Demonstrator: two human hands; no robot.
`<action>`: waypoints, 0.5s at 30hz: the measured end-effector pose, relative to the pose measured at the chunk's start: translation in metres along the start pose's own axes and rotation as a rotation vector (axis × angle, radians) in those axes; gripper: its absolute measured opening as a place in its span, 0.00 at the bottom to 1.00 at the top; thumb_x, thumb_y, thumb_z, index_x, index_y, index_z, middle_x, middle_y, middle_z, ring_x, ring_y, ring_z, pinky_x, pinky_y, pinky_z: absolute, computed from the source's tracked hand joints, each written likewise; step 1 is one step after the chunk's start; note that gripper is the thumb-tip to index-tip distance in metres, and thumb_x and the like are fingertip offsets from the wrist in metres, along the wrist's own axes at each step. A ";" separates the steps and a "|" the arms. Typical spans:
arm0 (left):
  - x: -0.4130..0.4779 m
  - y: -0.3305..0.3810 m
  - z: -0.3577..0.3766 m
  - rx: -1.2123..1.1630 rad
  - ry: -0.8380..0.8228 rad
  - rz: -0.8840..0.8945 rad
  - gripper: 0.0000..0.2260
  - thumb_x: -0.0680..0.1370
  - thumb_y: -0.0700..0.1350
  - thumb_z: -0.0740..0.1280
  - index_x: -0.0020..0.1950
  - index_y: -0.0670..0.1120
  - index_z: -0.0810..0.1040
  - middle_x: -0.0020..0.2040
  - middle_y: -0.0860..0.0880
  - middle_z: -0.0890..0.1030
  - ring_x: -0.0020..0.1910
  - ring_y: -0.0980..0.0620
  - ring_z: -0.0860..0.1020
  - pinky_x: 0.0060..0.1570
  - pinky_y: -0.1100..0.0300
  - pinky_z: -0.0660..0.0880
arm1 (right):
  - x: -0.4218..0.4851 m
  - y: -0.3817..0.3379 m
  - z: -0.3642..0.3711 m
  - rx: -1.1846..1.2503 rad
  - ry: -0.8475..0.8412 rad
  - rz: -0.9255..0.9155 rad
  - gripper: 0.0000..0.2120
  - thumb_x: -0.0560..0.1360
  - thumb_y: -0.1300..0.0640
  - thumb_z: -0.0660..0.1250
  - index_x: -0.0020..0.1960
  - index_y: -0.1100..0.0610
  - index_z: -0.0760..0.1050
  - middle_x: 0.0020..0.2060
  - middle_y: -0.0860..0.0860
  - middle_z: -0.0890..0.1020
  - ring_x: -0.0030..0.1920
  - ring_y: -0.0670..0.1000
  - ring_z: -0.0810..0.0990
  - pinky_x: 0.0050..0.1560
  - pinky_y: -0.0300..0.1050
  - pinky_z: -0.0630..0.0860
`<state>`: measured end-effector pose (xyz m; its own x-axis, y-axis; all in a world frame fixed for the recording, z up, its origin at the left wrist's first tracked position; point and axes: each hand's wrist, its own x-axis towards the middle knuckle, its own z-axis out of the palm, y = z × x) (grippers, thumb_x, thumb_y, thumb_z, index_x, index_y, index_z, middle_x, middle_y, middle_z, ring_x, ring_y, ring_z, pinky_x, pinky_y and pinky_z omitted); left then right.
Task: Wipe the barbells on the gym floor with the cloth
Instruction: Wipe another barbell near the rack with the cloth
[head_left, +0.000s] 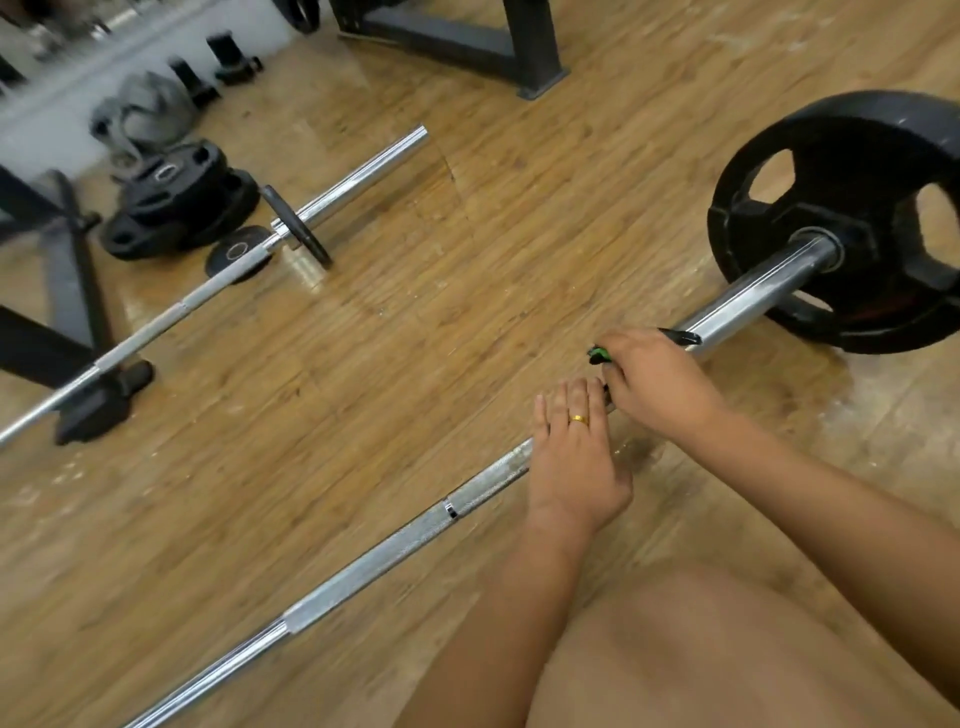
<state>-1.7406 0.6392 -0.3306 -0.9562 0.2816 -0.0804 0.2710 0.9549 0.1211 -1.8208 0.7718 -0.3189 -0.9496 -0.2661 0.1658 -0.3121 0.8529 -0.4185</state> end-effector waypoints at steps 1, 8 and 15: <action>0.000 0.001 -0.002 -0.036 -0.003 -0.016 0.41 0.74 0.54 0.64 0.82 0.38 0.51 0.80 0.40 0.58 0.80 0.40 0.54 0.78 0.43 0.39 | 0.001 -0.002 -0.001 -0.015 -0.022 0.011 0.10 0.74 0.64 0.63 0.53 0.62 0.80 0.49 0.58 0.82 0.52 0.60 0.78 0.56 0.52 0.74; -0.009 0.006 -0.008 -0.202 -0.049 -0.001 0.37 0.80 0.52 0.61 0.82 0.41 0.47 0.83 0.44 0.51 0.81 0.46 0.47 0.74 0.53 0.30 | -0.038 0.007 -0.017 -0.009 -0.026 -0.039 0.19 0.77 0.65 0.67 0.68 0.64 0.76 0.64 0.59 0.79 0.65 0.62 0.75 0.68 0.51 0.68; -0.021 0.015 -0.004 -0.252 -0.098 0.027 0.38 0.80 0.54 0.61 0.83 0.44 0.43 0.83 0.46 0.46 0.81 0.49 0.44 0.78 0.50 0.37 | -0.033 0.008 -0.025 -0.001 -0.154 -0.022 0.13 0.78 0.63 0.63 0.61 0.62 0.77 0.56 0.58 0.81 0.59 0.60 0.77 0.63 0.50 0.70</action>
<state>-1.7170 0.6474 -0.3233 -0.9301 0.3266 -0.1679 0.2488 0.8968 0.3659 -1.7907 0.7983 -0.3057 -0.9359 -0.3503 0.0358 -0.3327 0.8464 -0.4158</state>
